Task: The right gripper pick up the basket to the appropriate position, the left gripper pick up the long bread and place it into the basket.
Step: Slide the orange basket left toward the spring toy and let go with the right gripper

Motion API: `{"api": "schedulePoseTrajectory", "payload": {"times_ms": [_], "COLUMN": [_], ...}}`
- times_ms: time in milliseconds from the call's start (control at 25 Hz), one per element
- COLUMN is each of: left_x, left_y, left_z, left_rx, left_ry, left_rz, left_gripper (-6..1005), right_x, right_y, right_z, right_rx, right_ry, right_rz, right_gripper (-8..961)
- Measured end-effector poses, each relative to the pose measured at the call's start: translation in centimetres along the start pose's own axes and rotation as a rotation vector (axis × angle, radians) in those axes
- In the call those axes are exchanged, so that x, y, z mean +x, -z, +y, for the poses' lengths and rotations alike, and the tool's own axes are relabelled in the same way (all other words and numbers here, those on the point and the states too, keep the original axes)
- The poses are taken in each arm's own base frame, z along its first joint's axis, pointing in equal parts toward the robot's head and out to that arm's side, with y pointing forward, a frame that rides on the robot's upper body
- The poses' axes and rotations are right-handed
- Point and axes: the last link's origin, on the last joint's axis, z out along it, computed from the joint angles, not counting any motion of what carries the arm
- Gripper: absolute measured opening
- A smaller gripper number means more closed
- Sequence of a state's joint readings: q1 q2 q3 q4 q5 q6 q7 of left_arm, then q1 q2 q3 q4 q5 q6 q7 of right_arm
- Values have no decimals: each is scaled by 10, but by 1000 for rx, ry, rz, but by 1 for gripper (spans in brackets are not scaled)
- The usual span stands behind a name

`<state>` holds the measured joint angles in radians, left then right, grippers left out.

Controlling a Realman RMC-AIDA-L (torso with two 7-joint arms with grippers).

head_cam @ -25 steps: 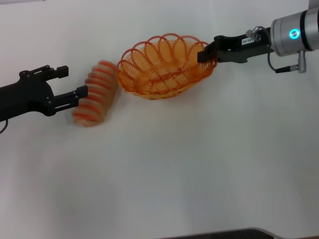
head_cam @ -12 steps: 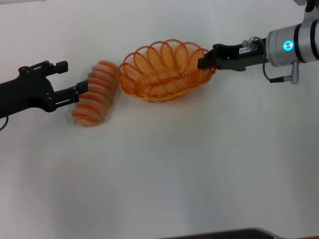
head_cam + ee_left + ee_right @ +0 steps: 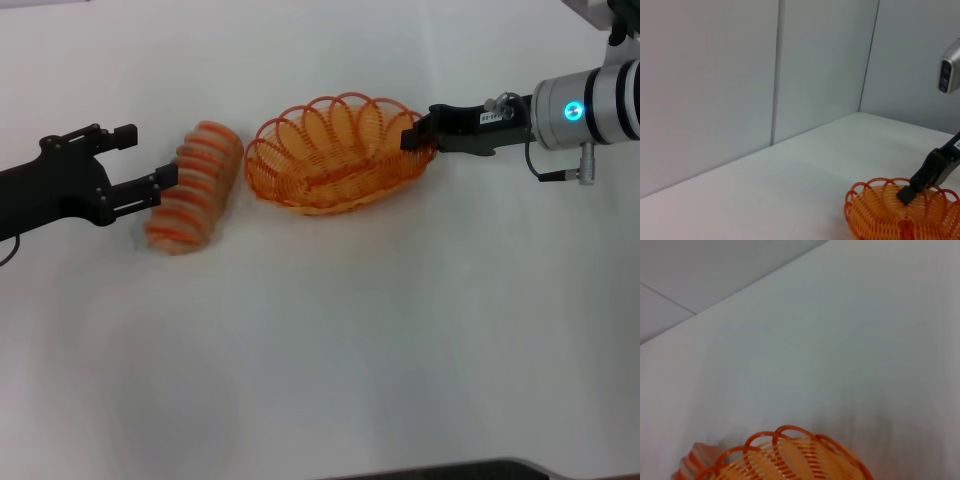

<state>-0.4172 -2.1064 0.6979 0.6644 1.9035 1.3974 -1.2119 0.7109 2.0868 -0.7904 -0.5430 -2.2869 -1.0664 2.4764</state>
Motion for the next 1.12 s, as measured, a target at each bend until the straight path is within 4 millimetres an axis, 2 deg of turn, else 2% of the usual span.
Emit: {"api": "schedulePoseTrajectory", "payload": {"times_ms": [1120], "left_x": [2], "left_y": [-3], "left_z": [-3], "left_rx": [15], "left_ry": [-5], "left_rz": [-3], "left_gripper": [750], "right_x": [4], "right_y": [0], "right_z": [-4], "right_rx": [-41], "right_ry": [-65], "right_rz": [-51], "right_gripper": [98]}}
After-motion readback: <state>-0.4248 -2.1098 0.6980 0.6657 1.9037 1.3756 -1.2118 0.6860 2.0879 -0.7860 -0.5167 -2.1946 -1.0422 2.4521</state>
